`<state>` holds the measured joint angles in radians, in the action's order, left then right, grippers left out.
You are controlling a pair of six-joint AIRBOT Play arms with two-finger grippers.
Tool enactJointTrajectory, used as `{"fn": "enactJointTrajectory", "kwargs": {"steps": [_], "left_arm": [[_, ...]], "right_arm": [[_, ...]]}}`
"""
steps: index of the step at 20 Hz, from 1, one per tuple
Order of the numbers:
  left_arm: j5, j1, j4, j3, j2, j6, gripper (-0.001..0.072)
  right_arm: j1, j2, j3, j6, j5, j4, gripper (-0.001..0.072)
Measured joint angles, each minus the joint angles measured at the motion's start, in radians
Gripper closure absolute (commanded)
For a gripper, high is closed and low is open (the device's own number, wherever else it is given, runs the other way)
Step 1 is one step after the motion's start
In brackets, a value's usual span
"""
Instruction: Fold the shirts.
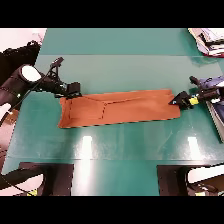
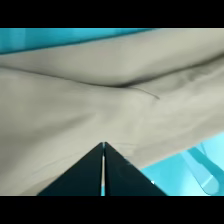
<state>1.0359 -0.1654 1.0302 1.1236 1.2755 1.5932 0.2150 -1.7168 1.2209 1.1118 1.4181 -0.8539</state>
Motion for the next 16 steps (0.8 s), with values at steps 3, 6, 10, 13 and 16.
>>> {"fn": "enactJointTrajectory", "kwargs": {"steps": [3,6,10,13,16], "left_arm": [[-0.056,-0.076,-0.011,0.008,0.016,-0.003,0.0687],[-0.089,-0.161,-0.014,0.05,0.076,-0.004,0.0686],[-0.111,-0.271,-0.018,0.166,0.225,-0.005,0.0687],[-0.12,-0.338,-0.018,0.262,0.346,-0.005,0.0686],[-0.137,-0.383,-0.028,0.342,0.451,-0.005,0.0686]], "right_arm": [[-0.026,0.003,-0.014,-0.035,-0.021,0.018,0.0695],[-0.034,0.05,-0.016,-0.055,-0.008,0.091,0.0695],[-0.073,0.169,0.058,-0.041,0.017,0.184,0.0695],[-0.146,0.247,0.172,0.019,0.024,0.212,0.0695],[-0.251,0.28,0.285,0.084,0.035,0.226,0.0695]]}}
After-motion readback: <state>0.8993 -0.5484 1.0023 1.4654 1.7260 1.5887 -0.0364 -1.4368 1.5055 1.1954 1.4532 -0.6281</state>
